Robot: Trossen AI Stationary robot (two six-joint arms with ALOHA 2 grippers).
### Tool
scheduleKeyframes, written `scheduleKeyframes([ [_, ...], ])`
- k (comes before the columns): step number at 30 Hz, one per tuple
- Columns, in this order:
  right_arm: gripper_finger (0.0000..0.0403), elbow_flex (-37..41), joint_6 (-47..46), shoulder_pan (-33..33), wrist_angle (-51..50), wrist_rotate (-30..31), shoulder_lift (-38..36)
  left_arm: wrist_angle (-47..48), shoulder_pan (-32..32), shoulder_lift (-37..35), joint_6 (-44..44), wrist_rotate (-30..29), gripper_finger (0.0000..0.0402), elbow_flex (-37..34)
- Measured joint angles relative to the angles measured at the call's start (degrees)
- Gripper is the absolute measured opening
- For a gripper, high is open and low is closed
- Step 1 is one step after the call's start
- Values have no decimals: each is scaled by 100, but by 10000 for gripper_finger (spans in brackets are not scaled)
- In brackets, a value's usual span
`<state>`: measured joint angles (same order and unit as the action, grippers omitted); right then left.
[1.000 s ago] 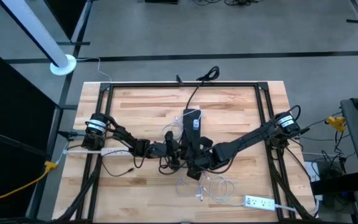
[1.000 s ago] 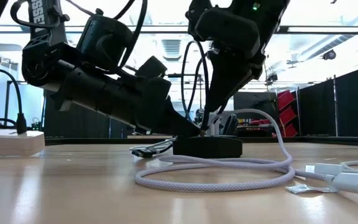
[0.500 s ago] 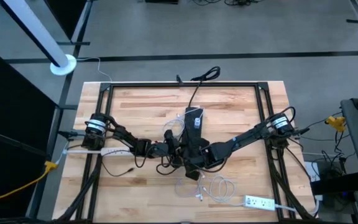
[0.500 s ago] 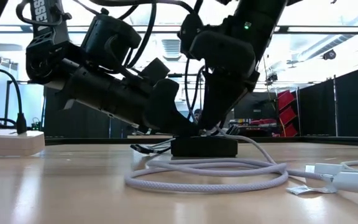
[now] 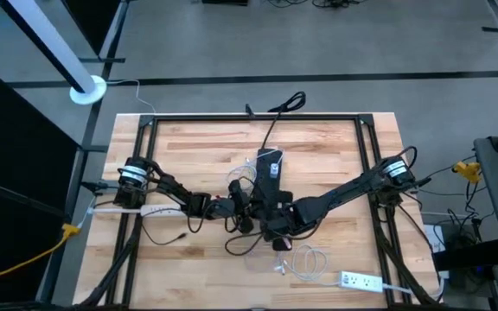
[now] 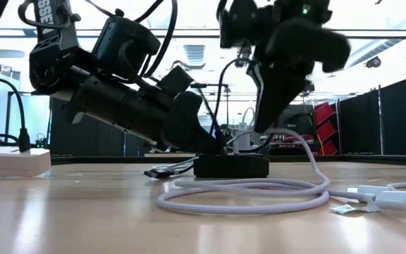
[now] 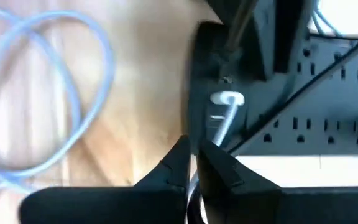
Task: Insert USB
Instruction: Insert the black charger cable into the black outlet extension
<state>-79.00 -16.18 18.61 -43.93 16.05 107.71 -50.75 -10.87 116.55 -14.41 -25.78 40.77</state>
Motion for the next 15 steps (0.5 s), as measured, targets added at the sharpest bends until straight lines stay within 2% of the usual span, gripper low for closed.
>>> scheduleKeyframes([
  [9, 142, -4, 1621, -156, 783, 5, -40, 25, 0, 2, 13, 8, 63, -4],
  [13, 170, -4, 2011, -301, 856, -41, -43, 35, 0, 4, 14, 15, 64, -4],
  [15, 172, -4, 2257, -367, 950, -310, -46, 33, -2, 4, 17, 15, 63, -4],
])
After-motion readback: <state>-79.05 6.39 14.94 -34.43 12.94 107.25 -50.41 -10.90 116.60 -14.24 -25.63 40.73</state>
